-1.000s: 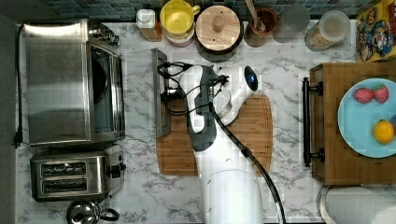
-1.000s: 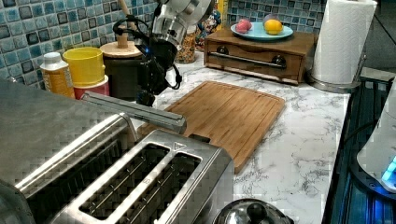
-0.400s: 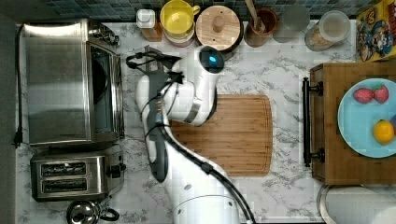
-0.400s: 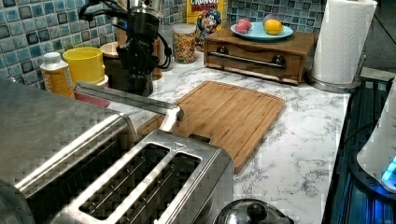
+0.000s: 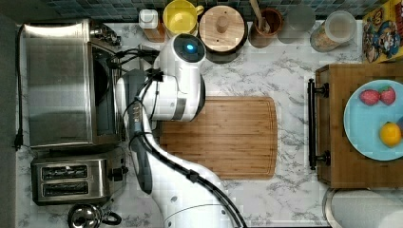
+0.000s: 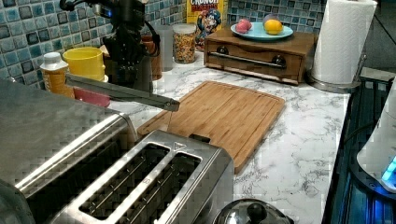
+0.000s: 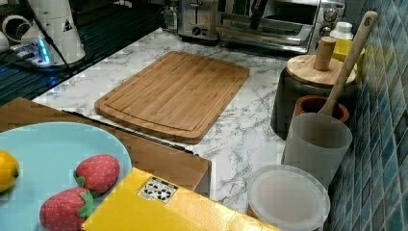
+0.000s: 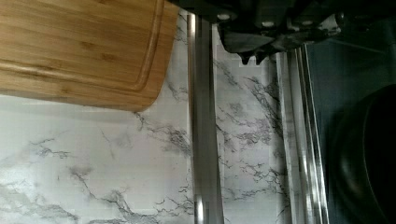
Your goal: Close the oven.
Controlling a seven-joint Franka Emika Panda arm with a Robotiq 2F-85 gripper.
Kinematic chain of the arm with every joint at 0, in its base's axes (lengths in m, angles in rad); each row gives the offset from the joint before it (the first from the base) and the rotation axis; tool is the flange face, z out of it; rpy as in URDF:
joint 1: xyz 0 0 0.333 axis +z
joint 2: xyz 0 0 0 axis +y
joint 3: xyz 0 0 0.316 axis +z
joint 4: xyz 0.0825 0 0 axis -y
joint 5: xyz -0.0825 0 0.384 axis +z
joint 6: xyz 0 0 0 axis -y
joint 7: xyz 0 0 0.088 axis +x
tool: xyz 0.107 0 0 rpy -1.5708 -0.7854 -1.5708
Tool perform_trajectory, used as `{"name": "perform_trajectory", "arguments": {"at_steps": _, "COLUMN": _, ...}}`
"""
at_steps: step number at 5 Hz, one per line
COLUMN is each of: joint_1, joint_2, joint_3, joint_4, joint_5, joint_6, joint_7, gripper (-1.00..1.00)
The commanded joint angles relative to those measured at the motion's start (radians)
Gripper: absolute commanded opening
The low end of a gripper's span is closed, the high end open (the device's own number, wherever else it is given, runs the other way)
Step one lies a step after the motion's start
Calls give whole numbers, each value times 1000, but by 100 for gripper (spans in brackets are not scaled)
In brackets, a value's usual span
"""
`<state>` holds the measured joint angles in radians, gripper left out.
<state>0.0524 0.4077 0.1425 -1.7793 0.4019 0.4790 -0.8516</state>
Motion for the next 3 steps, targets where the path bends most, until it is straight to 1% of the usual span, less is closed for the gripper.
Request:
{"name": "perform_trajectory", "arguments": {"at_steps": 1, "joint_1": 265, "joint_2": -21, "joint_3": 98, "joint_4": 232, "joint_5": -222, "joint_6": 19, "joint_7": 308, "gripper": -100}}
{"name": "perform_trajectory", "arguments": {"at_steps": 2, "joint_1": 276, "joint_2": 0, "joint_3": 171, "joint_4": 296, "joint_5": -425, "joint_6": -17, "joint_7": 476, "gripper": -100}}
{"name": "perform_trajectory", "arguments": {"at_steps": 3, "joint_1": 345, "joint_2": -3, "joint_3": 129, "joint_4": 318, "joint_5": -504, "joint_6": -29, "joint_7": 575, "gripper": -100}}
